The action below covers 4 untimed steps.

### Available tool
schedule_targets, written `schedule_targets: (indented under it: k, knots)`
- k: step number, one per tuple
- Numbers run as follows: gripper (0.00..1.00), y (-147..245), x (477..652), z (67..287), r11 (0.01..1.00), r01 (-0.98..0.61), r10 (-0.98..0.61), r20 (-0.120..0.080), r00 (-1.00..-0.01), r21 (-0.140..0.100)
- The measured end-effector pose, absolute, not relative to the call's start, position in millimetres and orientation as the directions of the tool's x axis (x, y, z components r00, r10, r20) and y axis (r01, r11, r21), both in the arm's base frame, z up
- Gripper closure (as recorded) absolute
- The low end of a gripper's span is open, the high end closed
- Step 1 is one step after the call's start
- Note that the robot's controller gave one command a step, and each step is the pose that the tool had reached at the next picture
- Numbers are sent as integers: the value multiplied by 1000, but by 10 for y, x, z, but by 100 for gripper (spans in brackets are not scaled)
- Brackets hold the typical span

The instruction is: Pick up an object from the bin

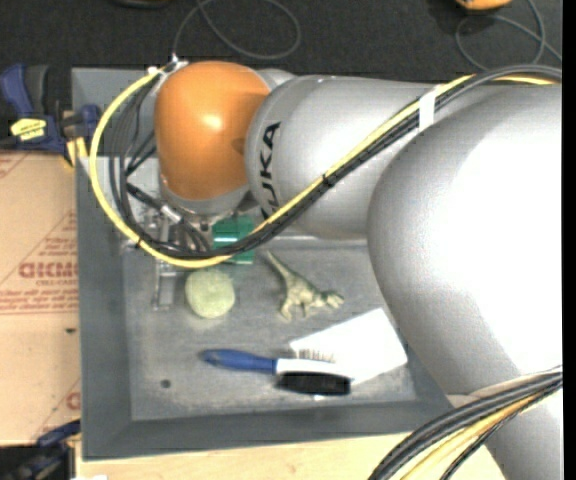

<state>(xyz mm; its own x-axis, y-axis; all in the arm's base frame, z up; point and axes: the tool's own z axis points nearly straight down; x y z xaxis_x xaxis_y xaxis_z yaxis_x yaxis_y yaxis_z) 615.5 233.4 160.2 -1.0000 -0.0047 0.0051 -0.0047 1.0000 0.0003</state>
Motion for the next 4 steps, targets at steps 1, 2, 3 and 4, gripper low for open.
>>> schedule_targets:
  k: [1, 2, 3, 4]
  knots:
    - [0, 2323, 6177, 1657, 1000, 0, 0, -3, -1000, 2]
    - [0, 1726, 6446, 931, 992, 124, 124, -6, -992, 4]
    - [0, 1558, 6464, 819, 998, 70, 70, -1, -998, -1]
    - [0, 1182, 5937, 986, 994, 110, 110, -2, -994, 2]
